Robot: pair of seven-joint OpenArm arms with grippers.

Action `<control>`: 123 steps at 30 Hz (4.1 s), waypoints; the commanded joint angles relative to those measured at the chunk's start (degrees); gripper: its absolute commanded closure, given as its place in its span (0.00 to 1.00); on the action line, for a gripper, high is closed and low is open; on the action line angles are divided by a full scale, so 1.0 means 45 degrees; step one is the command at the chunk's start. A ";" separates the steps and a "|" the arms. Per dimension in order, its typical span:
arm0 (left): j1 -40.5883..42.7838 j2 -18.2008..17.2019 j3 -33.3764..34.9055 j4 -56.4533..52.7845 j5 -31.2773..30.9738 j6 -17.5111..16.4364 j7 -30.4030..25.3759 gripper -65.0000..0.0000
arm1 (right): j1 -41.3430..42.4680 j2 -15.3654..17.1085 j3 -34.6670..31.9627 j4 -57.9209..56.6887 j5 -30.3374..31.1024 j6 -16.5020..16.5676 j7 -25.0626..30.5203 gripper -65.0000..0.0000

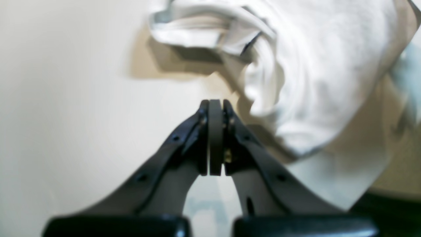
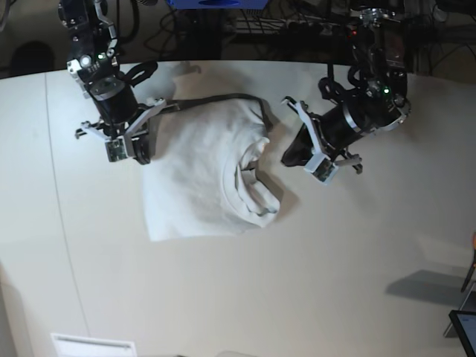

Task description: Fold the T-shirt properly

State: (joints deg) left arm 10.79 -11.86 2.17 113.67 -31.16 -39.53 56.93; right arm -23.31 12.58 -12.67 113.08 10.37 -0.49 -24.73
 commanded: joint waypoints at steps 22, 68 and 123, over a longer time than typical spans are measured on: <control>-0.1918 0.2567 0.3219 -0.5499 0.5898 -0.0105 -0.2169 1.00 | -0.0827 0.0008 0.0128 0.0181 0.0030 -0.0037 0.1481 0.97; -0.3149 0.2293 0.0699 -0.3526 0.4472 -0.0105 -0.1427 1.00 | 0.3725 0.0184 -0.1239 -0.1226 0.1143 -0.0018 0.0114 0.97; -0.2583 0.1453 0.0386 -0.2353 0.4413 -0.0105 -0.0997 1.00 | 0.5991 0.0672 -0.0653 -0.4469 0.1241 0.1780 0.0797 0.97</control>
State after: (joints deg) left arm -0.69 -5.39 3.77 101.95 -10.81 -39.57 53.23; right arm 3.11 15.00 -16.21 91.92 16.05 7.73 -21.87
